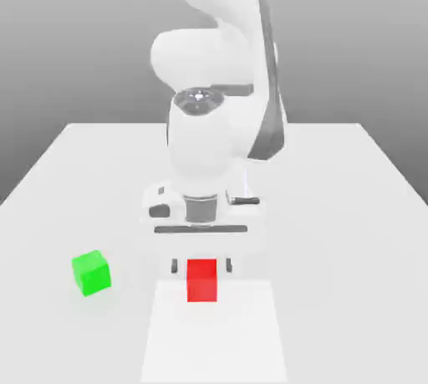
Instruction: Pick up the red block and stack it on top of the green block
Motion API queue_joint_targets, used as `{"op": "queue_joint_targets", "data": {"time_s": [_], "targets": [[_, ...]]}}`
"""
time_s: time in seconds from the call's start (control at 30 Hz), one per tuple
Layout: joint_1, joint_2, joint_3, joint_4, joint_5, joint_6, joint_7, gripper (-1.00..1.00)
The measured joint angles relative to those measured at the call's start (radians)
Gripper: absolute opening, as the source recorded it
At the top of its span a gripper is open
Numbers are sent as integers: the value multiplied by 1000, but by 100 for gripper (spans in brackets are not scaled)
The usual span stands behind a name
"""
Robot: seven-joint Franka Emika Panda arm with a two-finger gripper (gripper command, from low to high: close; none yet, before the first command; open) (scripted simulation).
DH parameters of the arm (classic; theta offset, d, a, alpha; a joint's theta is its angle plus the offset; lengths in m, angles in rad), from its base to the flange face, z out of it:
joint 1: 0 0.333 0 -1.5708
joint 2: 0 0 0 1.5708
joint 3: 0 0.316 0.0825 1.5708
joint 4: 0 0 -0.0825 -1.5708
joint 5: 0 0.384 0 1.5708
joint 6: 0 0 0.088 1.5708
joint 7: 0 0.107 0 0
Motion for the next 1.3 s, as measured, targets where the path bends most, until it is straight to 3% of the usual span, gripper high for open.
{"op": "queue_joint_targets", "data": {"time_s": [0.23,0.5,0.77,0.87,1.0,1.03,1.3], "targets": [[-3,6,3,1,-4,5,3,-100],[-9,-256,-6,-35,-36,-221,28,-100],[-305,-330,-180,42,-104,-370,286,-100],[-357,-265,-227,68,-85,-331,323,-100],[-362,-125,-214,77,10,-204,263,-100],[-365,-98,-205,78,33,-178,247,100],[-369,-120,-210,78,13,-199,261,100]]}}
